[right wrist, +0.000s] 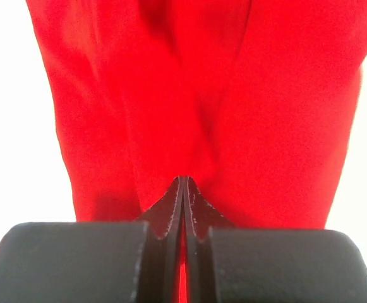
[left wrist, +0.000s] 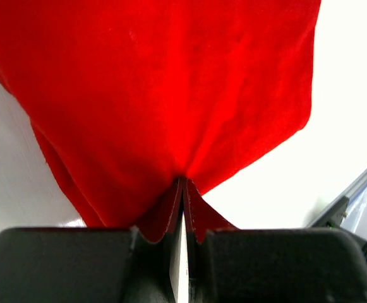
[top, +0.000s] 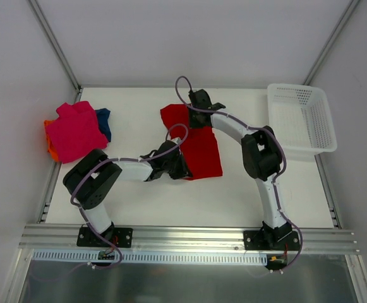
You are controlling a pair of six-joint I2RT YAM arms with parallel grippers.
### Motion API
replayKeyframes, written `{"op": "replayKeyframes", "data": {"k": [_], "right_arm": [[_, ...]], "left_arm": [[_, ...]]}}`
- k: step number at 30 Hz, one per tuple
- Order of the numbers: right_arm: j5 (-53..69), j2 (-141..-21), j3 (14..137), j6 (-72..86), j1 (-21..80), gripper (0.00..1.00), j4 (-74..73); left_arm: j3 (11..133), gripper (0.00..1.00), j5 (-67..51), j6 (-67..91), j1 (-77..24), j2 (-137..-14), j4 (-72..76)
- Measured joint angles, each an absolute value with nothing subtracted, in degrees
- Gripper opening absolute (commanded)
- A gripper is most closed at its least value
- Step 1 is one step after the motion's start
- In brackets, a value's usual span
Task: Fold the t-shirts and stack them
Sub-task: Fold the tshirt
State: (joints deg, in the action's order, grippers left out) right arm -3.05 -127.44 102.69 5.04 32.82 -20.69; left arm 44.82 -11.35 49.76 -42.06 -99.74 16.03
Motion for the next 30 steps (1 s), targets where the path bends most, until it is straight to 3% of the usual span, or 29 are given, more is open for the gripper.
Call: {"op": "replayKeyframes", "data": {"k": [7,10,21,30], "right_arm": [[-6.8,-130.9,120.3,2.2,31.2,0.0,-25.5],[-7.9,-129.4,122.0,0.6,30.1,0.0,-25.9],[-8.5,-104.3,89.8,-0.5,29.8,0.0,-26.2],[-8.6,-91.3,75.0,1.1,30.5,0.02,-24.9]], "left_arm": [[40.2,0.0,-11.2,52.1,-44.3,-96.9,18.4],[39.1,0.0,-10.8,52.5,-44.6,-95.5,18.2],[33.3,0.0,-6.9,52.1,-44.7,-86.3,12.0],[30.3,0.0,-2.1,49.9,-45.1,-70.9,2.3]]}}
